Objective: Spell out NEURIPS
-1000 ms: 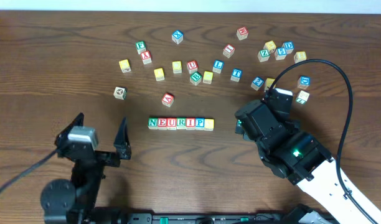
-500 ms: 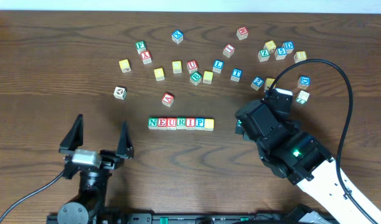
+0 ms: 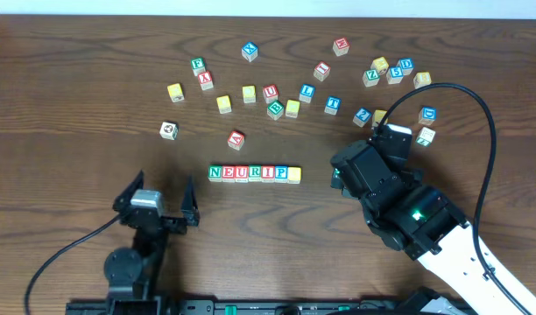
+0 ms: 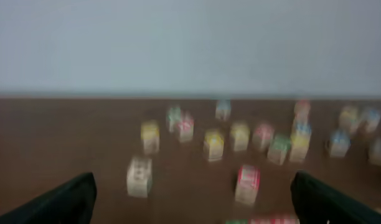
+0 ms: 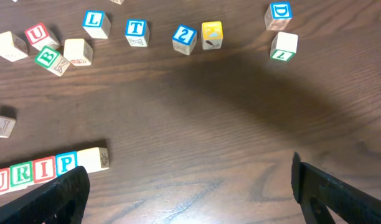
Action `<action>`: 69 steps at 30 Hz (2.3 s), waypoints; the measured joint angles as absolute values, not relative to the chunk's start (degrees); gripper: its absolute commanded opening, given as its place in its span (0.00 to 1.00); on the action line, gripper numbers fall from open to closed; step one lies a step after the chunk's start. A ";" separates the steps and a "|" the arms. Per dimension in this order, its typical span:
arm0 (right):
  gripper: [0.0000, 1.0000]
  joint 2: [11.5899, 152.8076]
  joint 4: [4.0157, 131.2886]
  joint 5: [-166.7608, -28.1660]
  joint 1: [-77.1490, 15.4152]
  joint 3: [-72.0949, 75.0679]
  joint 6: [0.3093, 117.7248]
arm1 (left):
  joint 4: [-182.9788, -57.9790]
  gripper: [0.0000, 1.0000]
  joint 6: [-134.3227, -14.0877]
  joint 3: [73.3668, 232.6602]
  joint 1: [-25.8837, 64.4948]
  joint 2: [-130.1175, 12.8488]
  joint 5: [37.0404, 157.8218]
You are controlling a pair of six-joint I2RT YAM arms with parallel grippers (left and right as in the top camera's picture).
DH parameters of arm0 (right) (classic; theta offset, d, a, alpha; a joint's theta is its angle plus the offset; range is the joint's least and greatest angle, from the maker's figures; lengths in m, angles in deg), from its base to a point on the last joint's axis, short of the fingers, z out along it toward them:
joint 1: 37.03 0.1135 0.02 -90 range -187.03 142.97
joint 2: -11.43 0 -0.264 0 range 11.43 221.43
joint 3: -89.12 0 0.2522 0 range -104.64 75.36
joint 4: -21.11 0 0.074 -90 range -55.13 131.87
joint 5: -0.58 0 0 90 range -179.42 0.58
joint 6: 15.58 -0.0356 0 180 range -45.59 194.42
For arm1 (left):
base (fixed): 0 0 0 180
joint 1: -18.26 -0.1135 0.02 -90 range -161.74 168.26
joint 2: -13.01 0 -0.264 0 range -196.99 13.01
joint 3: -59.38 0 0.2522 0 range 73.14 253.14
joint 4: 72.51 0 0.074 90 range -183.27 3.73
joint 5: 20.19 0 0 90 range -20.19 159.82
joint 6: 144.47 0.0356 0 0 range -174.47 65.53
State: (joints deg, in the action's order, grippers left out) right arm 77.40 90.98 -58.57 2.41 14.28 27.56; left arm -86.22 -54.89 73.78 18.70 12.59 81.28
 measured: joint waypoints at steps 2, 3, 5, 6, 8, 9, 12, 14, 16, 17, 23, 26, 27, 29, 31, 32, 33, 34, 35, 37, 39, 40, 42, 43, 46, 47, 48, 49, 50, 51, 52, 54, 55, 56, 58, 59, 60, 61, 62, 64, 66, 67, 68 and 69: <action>0.99 77.42 91.14 -58.61 2.39 14.37 27.56 | -86.52 0.98 -54.94 73.85 18.70 12.32 80.93; 0.99 77.42 91.16 -58.61 2.39 14.37 27.56 | -86.68 0.98 -54.94 73.85 18.70 12.41 80.93; 0.99 77.42 91.14 -58.63 2.39 14.37 27.56 | -86.68 0.98 -54.96 73.85 18.70 12.41 80.97; 0.99 77.42 91.16 -58.63 2.39 14.37 27.56 | -86.66 0.98 -55.00 73.85 18.70 12.43 80.97; 0.99 77.42 91.16 -58.63 2.39 14.37 27.56 | -86.66 0.98 -55.11 73.85 18.70 12.43 80.99; 0.99 77.42 91.14 -58.63 2.39 14.37 27.56 | -86.66 0.98 -55.11 73.85 18.70 12.43 80.99; 0.99 77.42 91.14 -58.63 2.39 14.37 27.56 | -86.66 0.98 -55.11 73.85 18.70 12.43 80.99; 0.99 77.42 91.16 -58.63 2.39 14.37 27.56 | -86.66 0.98 -55.11 73.85 18.70 12.43 80.99; 0.99 77.42 91.16 -58.63 2.39 14.37 27.56 | -86.66 0.98 -55.11 73.85 18.70 12.43 80.99; 0.99 77.42 91.14 -58.63 2.39 14.37 27.56 | -86.66 0.98 -55.11 73.85 18.70 12.43 80.99; 0.99 77.42 91.16 -58.63 2.39 14.37 27.56 | -86.66 0.98 -55.11 73.85 18.70 12.43 80.99; 0.99 77.42 91.14 -58.63 2.39 14.37 27.56 | -86.68 0.98 -55.11 73.87 18.70 12.43 80.99; 0.99 77.42 91.14 -58.63 2.39 14.37 27.56 | -86.66 0.98 -55.11 73.85 18.70 12.43 80.99; 0.99 77.42 91.16 -58.63 2.39 14.37 27.56 | -86.66 0.98 -55.11 73.85 18.70 12.43 80.99; 0.99 77.42 91.16 -58.63 2.39 14.37 27.56 | -86.68 0.98 -55.11 73.85 18.70 12.43 80.99; 0.99 77.42 91.12 -58.55 2.39 14.37 27.56 | -86.66 0.98 -55.11 73.85 18.70 12.43 80.99; 0.99 77.42 90.96 -58.50 2.39 14.37 27.56 | -86.68 0.98 -55.11 73.85 18.70 12.43 80.99; 0.99 77.42 90.46 -58.39 2.39 14.39 27.56 | -86.68 0.97 -55.11 73.85 18.70 12.43 80.99; 0.99 77.42 89.54 -58.33 2.39 14.44 27.59 | -86.66 0.98 -55.11 73.85 18.70 12.43 80.99; 0.99 77.38 84.27 -57.69 2.41 15.16 27.83 | -86.68 0.98 -55.11 73.87 18.70 12.43 80.99; 0.99 77.86 75.73 -56.82 2.41 16.75 28.46 | -86.68 0.98 -55.14 73.87 18.70 12.43 81.02; 0.99 78.19 72.60 -56.45 2.41 17.63 28.83 | -86.68 0.98 -55.11 73.87 18.70 12.41 81.02; 0.99 79.11 63.42 -55.55 2.41 20.36 30.34 | -86.68 0.98 -55.14 73.89 18.70 12.39 80.99; 0.99 79.30 62.33 -55.38 2.41 20.73 30.84 | -86.68 0.98 -55.14 73.89 18.70 12.39 81.04; 0.99 79.13 60.23 -54.83 2.41 21.23 33.29 | -86.68 0.98 -55.14 73.89 18.70 12.41 81.02; 0.99 78.67 60.19 -54.79 2.41 21.23 33.84 | -86.68 0.98 -55.14 73.89 18.70 12.41 81.02; 0.99 78.38 60.17 -54.66 2.41 21.23 34.25 | -86.68 0.98 -55.14 73.89 18.70 12.41 81.02; 0.99 77.58 60.10 -54.57 2.41 21.23 35.08 | -86.68 0.98 -55.14 73.89 18.70 12.41 81.02; 0.99 76.96 60.04 -54.46 2.41 21.23 35.87 | -86.68 0.98 -55.14 73.89 18.70 12.41 81.02; 0.99 76.57 60.01 -54.42 2.41 21.23 36.40 | -86.68 0.98 -55.14 73.89 18.70 12.41 81.02; 0.99 75.28 59.55 -54.44 2.41 21.52 38.14 | -86.68 0.98 -55.14 73.89 18.70 12.41 81.02; 0.99 72.94 58.07 -54.55 2.41 22.63 40.44 | -86.68 0.98 -55.14 73.89 18.70 12.41 81.02; 0.99 71.39 56.08 -54.68 2.34 23.77 42.01 | -86.68 0.98 -55.14 73.89 18.70 12.41 81.02; 0.99 69.27 53.30 -55.01 2.19 25.47 43.76 | -86.70 0.98 -55.14 73.89 18.70 12.41 81.02; 0.99 63.39 46.55 -56.16 1.38 30.70 47.08 | -86.70 0.98 -55.14 73.91 18.70 12.41 81.02; 0.99 58.08 40.49 -57.28 0.05 35.92 49.33 | -86.70 0.98 -55.14 73.91 18.70 12.41 80.99; 0.99 55.17 34.40 -58.63 -1.09 39.86 50.19 | -86.70 0.98 -55.14 73.91 18.70 12.43 81.04; 0.99 52.24 29.72 -59.71 -2.31 43.90 50.89 | -86.70 0.98 -55.16 73.94 18.70 12.39 81.02; 0.99 49.58 26.27 -60.38 -3.49 47.40 51.39 | -86.72 0.98 -55.16 73.94 18.70 12.39 81.02; 0.99 43.83 18.59 -63.16 -6.53 55.86 52.61 | -86.72 0.98 -55.16 73.94 18.70 12.39 81.02; 0.99 39.35 13.70 -65.93 -8.71 62.61 53.33 | -86.72 0.98 -55.20 73.94 18.70 12.39 81.02; 0.99 36.11 12.28 -67.25 -10.03 66.37 53.71 | -86.72 0.98 -55.18 73.94 18.70 12.39 81.02; 0.99 34.17 11.86 -68.12 -10.77 68.53 53.88 | -86.72 0.98 -55.22 73.96 18.70 12.39 81.02; 0.99 32.44 11.73 -69.08 -11.43 70.39 54.01 | -86.72 0.98 -55.31 73.96 18.70 12.39 81.02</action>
State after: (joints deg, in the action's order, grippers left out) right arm 32.44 11.73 -69.08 -11.43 70.39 54.01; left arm -86.72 -55.31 73.96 18.70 12.39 81.02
